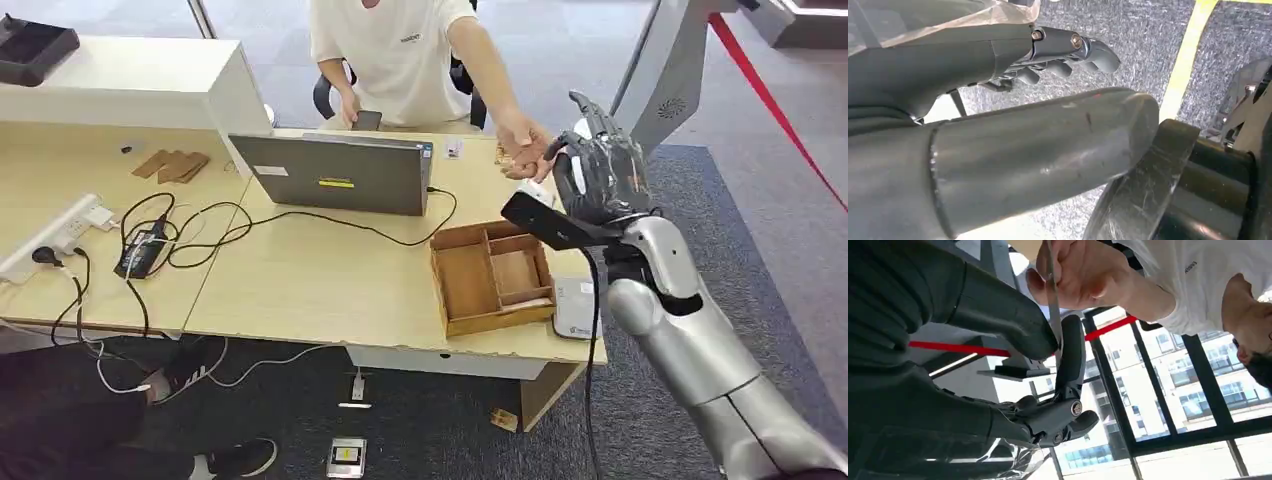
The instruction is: Pass the card to the sensor for recognition and then transmit it.
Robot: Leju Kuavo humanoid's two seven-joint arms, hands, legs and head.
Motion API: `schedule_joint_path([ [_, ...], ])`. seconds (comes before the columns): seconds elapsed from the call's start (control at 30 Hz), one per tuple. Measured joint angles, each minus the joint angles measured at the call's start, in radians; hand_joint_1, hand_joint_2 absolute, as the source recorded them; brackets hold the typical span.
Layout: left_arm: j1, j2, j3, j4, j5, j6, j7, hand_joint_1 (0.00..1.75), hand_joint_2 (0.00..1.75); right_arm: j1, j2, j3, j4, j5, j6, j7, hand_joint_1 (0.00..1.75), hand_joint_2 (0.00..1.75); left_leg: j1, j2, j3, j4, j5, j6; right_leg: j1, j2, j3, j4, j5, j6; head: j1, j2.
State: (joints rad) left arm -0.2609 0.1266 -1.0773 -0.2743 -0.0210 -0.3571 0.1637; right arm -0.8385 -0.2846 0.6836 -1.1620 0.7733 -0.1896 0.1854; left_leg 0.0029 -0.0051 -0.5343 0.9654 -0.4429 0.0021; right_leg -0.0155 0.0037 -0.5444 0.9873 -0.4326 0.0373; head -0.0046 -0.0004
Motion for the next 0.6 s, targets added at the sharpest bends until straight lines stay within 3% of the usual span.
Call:
schedule_joint_path([
  [0.27, -0.01, 0.0, 0.0, 0.0, -0.014, 0.0, -0.004, 0.0, 0.0, -0.165, 0.081, 0.05, 0.2, -0.043, 0.016, -0.043, 1.75, 1.75, 0.0, -0.001, -0.001, 0.0, 0.001, 0.0, 0.001, 0.0, 0.0, 0.001, 0.0, 0.0, 0.0, 0.0],
  [0.6, -0.016, 0.0, 0.0, 0.0, -0.023, 0.0, -0.012, 0.0, 0.0, -0.317, 0.195, 0.104, 0.469, -0.051, 0.032, -0.026, 1.75, 1.75, 0.0, -0.001, -0.001, 0.0, 0.001, -0.001, 0.001, 0.0, -0.001, 0.0, 0.0, -0.001, 0.0, 0.0],
])
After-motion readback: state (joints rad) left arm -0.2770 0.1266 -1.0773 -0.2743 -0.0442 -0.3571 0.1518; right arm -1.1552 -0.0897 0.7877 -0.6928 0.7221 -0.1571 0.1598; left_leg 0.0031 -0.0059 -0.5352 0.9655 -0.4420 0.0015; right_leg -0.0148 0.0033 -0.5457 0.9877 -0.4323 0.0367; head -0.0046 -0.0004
